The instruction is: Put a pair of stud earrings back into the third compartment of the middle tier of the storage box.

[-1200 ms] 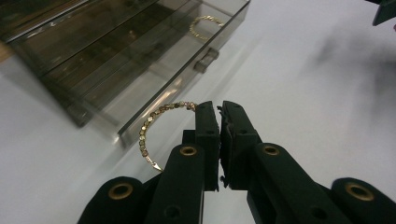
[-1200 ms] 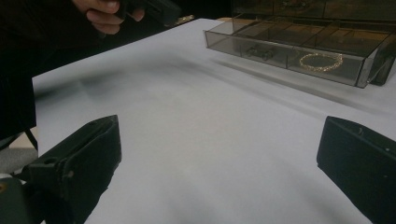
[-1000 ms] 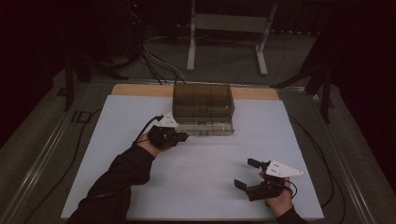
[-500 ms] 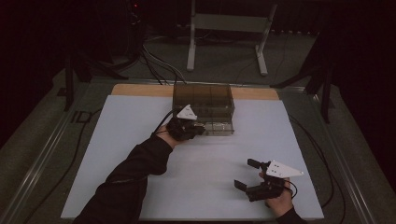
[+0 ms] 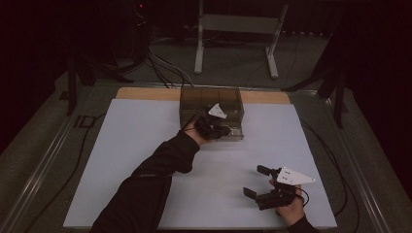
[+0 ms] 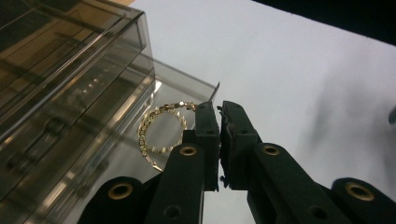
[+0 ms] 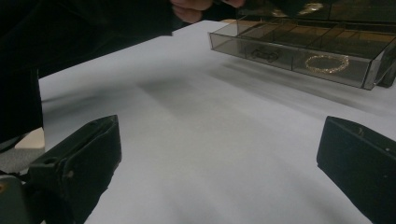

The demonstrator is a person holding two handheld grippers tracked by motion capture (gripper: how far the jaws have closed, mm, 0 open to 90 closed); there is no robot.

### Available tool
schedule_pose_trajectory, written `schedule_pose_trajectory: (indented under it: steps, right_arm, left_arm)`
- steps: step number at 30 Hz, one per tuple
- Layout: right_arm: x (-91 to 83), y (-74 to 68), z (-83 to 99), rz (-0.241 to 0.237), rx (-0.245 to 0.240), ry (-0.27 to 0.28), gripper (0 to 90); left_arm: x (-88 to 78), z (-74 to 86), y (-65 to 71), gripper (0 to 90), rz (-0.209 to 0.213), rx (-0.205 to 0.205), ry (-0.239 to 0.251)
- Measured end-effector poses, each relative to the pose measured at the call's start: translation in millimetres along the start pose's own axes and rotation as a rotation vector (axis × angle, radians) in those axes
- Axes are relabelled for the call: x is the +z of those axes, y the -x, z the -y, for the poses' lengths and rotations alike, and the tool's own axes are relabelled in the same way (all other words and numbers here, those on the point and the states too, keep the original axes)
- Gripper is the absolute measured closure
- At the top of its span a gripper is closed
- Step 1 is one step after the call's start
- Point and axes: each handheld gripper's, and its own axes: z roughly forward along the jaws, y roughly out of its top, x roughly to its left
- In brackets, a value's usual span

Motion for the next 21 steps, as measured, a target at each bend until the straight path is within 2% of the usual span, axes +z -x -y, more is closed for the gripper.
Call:
schedule_pose_trajectory:
  steps: [2, 6, 9, 10, 13, 21]
  right_arm:
    - [-0.3, 0.4, 0.1, 0.000, 0.002, 0.000, 0.0]
    - [-1.0, 0.4, -0.1, -0.002, 0.005, 0.003, 0.0]
    - [-1.1, 0.5, -0.1, -0.004, 0.005, 0.005, 0.0]
    - [-1.4, 1.0, 0.0, -0.006, 0.009, 0.006, 0.0]
    - [-1.1, 1.8, 0.3, -0.008, 0.013, 0.007, 0.0]
    - [-0.9, 2.9, 0.8, -0.012, 0.016, 0.006, 0.0]
  left_arm:
    - [6.2, -2.7, -3.1, 87.6, 0.014, -0.029, 0.008]
    - [18.3, -6.0, -7.7, 87.6, 0.014, -0.054, 0.005]
    - [21.1, -6.6, -8.6, 87.5, 0.015, -0.061, 0.003]
    - [29.5, -8.3, -11.9, 87.4, 0.018, -0.078, 0.003]
    - [36.7, -9.4, -14.7, 87.3, 0.020, -0.105, 0.008]
    - [47.4, -8.7, -16.7, 86.5, -0.008, -0.121, 0.016]
